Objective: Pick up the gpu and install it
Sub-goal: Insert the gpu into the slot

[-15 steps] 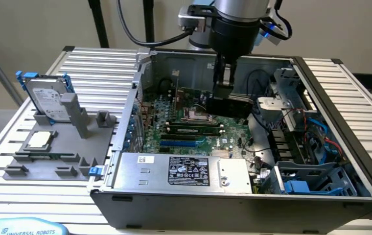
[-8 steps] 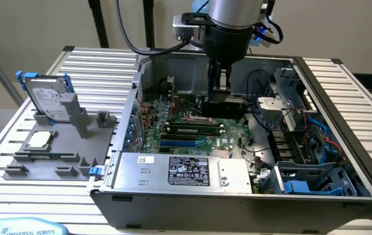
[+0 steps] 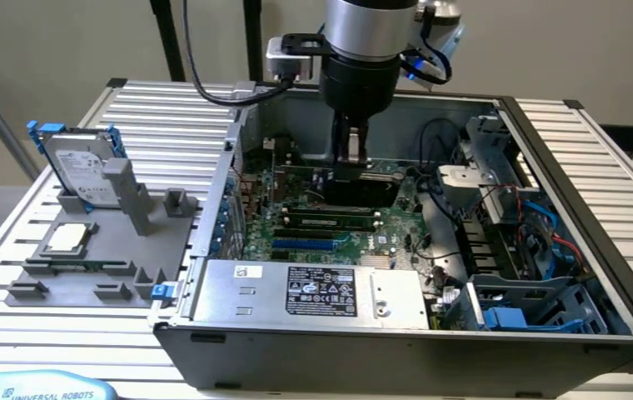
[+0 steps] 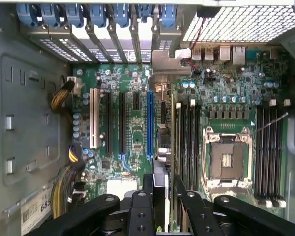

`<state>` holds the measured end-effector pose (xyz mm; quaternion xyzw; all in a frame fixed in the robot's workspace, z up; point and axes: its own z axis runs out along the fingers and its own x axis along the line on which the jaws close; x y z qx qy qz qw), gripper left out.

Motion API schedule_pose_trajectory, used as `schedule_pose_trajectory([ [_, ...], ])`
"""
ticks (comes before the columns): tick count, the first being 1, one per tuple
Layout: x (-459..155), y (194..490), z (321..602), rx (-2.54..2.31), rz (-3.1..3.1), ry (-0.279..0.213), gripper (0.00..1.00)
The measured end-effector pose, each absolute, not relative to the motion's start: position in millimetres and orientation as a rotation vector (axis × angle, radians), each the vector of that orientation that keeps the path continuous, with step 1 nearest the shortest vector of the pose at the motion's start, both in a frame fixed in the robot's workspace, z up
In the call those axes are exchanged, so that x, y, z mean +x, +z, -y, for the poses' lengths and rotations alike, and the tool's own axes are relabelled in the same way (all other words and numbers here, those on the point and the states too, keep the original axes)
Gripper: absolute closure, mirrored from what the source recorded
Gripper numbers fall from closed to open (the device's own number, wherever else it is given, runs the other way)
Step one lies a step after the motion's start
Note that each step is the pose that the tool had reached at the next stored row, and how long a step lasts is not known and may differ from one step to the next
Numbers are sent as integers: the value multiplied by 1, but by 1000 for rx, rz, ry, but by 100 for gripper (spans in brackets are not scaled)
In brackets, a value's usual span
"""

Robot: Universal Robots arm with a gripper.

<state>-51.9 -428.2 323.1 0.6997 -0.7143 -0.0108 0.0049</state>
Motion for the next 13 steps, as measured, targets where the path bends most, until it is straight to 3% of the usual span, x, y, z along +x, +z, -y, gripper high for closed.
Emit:
schedule_pose_trajectory([
  [13,-82,305,439,2200,2235,-26,73],
])
